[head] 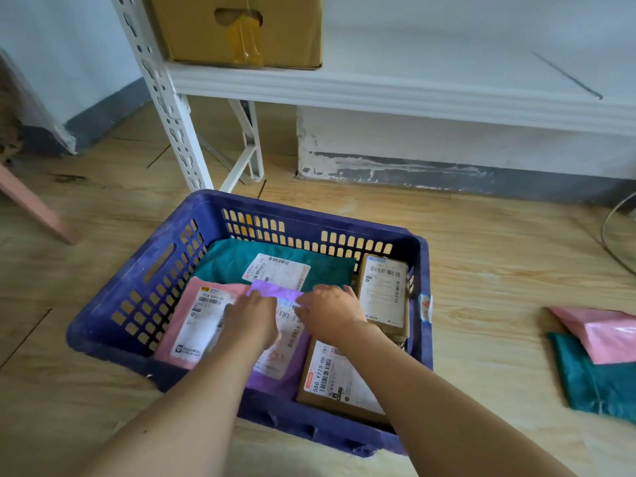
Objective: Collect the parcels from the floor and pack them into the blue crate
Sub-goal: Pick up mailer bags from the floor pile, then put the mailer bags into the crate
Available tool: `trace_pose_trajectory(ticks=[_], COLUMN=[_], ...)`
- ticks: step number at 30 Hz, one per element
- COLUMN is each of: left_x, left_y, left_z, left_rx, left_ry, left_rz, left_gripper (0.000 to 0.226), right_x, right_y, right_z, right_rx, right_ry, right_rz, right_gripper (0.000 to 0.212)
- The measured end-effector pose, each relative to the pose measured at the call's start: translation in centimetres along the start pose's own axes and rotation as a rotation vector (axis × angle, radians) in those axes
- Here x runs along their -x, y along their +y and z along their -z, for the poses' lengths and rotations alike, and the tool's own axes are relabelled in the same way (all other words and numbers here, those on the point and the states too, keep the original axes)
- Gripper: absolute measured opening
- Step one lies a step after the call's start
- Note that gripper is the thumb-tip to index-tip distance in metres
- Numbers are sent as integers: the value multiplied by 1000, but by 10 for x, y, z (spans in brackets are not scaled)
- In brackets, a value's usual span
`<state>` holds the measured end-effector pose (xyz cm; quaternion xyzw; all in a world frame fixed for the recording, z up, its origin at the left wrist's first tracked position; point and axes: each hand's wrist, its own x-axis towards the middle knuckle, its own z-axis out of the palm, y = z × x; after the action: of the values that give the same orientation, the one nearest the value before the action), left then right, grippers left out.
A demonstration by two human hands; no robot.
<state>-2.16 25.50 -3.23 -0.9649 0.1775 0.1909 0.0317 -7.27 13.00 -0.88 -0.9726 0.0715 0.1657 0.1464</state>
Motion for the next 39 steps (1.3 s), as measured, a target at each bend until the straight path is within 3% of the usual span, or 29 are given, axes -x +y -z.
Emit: trace_pose_trajectory(ticks=[2, 9, 18, 22, 33, 39], left_x=[4, 21, 53, 70, 100, 97], left_y=[8, 55, 169, 217, 288, 309], left_z=[13, 51, 76, 75, 67, 57], left_rx=[43, 200, 368, 398, 237, 169], left_ry=[67, 151, 251, 222, 131, 128], left_rz=[-32, -157, -379, -515, -796, -834], left_gripper=[34, 36, 30, 28, 35, 37], right_x=[12, 66, 159, 196, 263, 265], right_y=[8, 49, 125, 156, 236, 273], right_z=[14, 55, 85, 87, 58, 51], right_rx=[12, -76, -70, -79, -183, -324], right_ry=[66, 249, 366, 378, 398, 398], right_rz=[0, -47, -282, -398, -611, -687], right_gripper=[22, 34, 33, 32, 30, 33])
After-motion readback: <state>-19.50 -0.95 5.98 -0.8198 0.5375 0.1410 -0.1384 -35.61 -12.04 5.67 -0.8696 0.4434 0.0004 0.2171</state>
